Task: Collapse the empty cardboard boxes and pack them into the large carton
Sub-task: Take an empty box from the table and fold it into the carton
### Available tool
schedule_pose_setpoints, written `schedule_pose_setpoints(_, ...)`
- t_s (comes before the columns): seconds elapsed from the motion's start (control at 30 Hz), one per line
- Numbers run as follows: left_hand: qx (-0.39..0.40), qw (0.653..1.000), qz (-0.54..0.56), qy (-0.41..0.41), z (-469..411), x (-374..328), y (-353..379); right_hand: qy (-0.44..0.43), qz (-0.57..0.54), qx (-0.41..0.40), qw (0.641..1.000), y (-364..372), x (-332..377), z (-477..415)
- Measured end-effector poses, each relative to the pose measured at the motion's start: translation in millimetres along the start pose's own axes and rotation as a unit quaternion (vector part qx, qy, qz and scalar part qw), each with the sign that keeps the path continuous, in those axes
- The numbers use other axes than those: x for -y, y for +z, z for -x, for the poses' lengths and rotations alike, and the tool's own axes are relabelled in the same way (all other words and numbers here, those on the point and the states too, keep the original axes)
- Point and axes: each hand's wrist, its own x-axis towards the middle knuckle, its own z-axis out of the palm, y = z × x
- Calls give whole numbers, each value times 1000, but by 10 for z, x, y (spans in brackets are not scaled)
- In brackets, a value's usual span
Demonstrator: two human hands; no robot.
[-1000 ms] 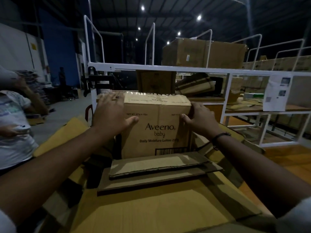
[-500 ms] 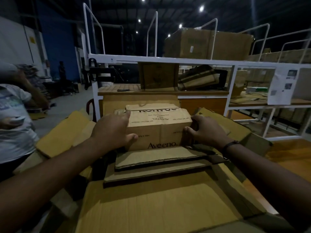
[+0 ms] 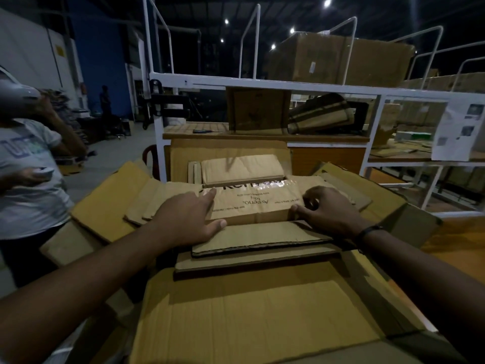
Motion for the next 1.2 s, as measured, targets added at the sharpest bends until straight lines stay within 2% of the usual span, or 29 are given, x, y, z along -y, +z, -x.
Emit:
schedule_pose_setpoints(0.23, 1, 999, 40, -6, -32, -91, 228, 4, 75, 28, 997, 187, -136, 29)
schedule_pose_setpoints(0.4, -2, 999, 51, -13, -36, -97, 287, 4, 78, 61, 995, 268, -215, 42)
schedule_pose_setpoints(0.47, -3, 996, 84, -23, -17, -97, 286, 13, 69, 74, 995, 265, -216, 53)
schedule_pose_setpoints(0.53, 9, 986, 160, -39, -1, -117, 289, 27, 29, 66, 997, 257, -201, 66)
schedule_pose_setpoints(0.6, 16, 954, 288, -85, 21, -122, 262, 35, -65, 44, 996, 237, -184, 117)
schedule_pose_setpoints(0.63, 1, 923, 367, -118, 35, -121, 218, 45, -144, 33, 988, 201, -185, 146)
schedule_pose_setpoints(0.67, -26, 884, 443, -147, 34, -97, 185, 64, -242, 28, 968, 155, -176, 170)
schedule_pose_setpoints(0.73, -69, 800, 571, -172, 19, -36, 98, 101, -430, 4, 897, 73, -198, 177)
schedule_pose_setpoints(0.77, -63, 785, 595, -161, 21, -8, 61, 110, -464, -18, 879, 26, -218, 156)
schedule_pose_setpoints(0.8, -40, 798, 584, -142, 15, 16, 33, 109, -451, -31, 885, -16, -218, 123)
schedule_pose_setpoints(0.87, 27, 851, 514, -103, 15, 11, 22, 103, -345, -13, 933, -34, -191, 74)
schedule_pose_setpoints(0.93, 99, 904, 408, -80, 29, -39, 77, 92, -203, 70, 972, -7, -153, 48)
schedule_pose_setpoints(1.0, 135, 953, 266, -60, 56, -123, 153, 67, -87, 158, 981, 16, -108, 52)
schedule_pose_setpoints(1.1, 144, 974, 165, -53, 70, -179, 244, 17, 52, 182, 982, 141, -95, 7)
schedule_pose_setpoints(1.2, 147, 981, 116, -45, 39, -151, 254, 6, 116, 190, 975, 204, -104, 4)
